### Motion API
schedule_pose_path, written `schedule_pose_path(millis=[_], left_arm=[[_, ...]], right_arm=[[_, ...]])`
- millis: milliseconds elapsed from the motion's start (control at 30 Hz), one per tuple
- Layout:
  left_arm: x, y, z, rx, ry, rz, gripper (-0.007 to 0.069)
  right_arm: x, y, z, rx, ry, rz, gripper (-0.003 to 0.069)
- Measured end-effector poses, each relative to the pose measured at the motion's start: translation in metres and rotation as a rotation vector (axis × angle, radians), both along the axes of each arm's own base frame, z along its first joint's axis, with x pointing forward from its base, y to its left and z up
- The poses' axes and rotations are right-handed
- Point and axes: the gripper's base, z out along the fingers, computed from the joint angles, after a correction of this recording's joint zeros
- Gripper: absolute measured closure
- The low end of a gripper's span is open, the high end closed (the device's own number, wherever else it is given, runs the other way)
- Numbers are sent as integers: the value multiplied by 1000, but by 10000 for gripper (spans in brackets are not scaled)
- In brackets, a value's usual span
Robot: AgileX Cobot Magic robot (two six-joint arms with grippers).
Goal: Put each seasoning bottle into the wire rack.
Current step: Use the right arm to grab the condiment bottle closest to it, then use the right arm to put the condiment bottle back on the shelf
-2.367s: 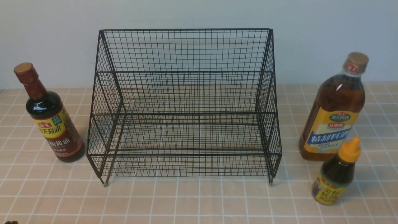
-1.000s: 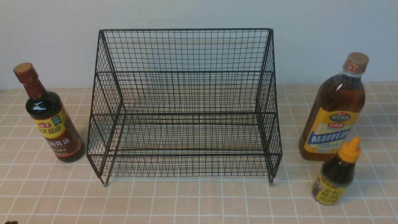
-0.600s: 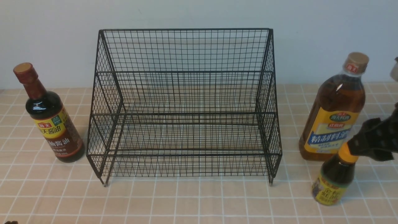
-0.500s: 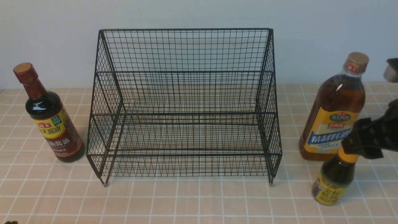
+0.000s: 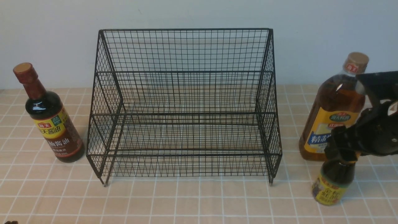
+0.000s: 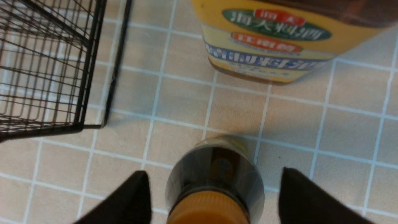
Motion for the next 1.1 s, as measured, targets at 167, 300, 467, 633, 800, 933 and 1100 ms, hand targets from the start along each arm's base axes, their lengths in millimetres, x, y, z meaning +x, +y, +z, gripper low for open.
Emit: schedule_pose_path(millis=[167,300,467,633,800,933,1100], left_arm=[[0,0,0,0,0,0,631],[0,0,0,0,0,0,631],[0,0,0,0,0,0,631],[0,0,0,0,0,0,631],[0,0,0,0,0,0,631],[0,0,0,0,0,0,631],[0,0,0,0,0,0,631]], right_arm=[[-1,0,1,-14,-5,27,358],[-9,-1,10,-13,-5,33,358],[-28,-3,54,20,-83,39,359],[-43,7,123,129,-243,100,361],[-51,37,154,184,-346,240,361],[-46,61,151,191,-362,302,361],[-24,94,123,144,-318,340,362]])
